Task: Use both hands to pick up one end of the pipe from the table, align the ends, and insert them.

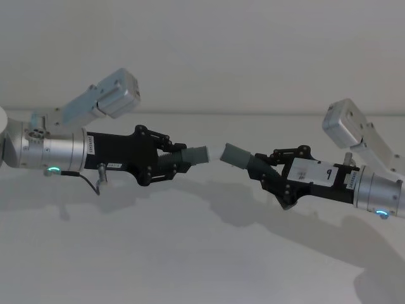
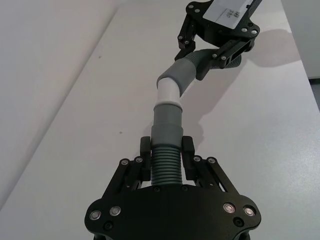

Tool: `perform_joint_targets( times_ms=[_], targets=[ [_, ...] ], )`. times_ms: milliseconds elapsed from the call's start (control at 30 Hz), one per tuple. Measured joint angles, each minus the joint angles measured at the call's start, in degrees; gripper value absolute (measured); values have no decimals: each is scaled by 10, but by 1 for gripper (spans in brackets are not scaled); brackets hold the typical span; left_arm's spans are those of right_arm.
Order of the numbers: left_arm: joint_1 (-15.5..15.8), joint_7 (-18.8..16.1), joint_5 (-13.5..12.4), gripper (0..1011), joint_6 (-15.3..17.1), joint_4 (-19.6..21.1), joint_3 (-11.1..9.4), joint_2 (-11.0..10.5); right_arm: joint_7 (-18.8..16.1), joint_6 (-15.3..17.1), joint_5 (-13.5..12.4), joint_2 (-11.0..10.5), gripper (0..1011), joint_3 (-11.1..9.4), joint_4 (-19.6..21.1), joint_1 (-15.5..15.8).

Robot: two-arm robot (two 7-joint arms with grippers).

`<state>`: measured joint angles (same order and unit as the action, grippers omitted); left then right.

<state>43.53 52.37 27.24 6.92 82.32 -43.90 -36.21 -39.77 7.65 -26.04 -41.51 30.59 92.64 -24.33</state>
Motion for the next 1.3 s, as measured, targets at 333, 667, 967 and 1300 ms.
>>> perform_joint_targets(
  times_ms=[333, 667, 967, 1300],
  targets=[
    [5, 7, 0, 352, -3, -5, -3, 0, -5, 0, 0, -2, 286, 3, -4, -5],
    [12, 16, -2, 352, -3, -9, -9, -1, -9, -2, -2, -3, 286, 5, -5, -8],
    [15, 19, -4, 352, -3, -12, -11, -1, -10, -3, -2, -4, 286, 5, -6, -9],
    [16, 20, -4, 352, -2, -13, -12, -2, -10, -3, -2, -4, 286, 6, -7, -9]
  ],
)
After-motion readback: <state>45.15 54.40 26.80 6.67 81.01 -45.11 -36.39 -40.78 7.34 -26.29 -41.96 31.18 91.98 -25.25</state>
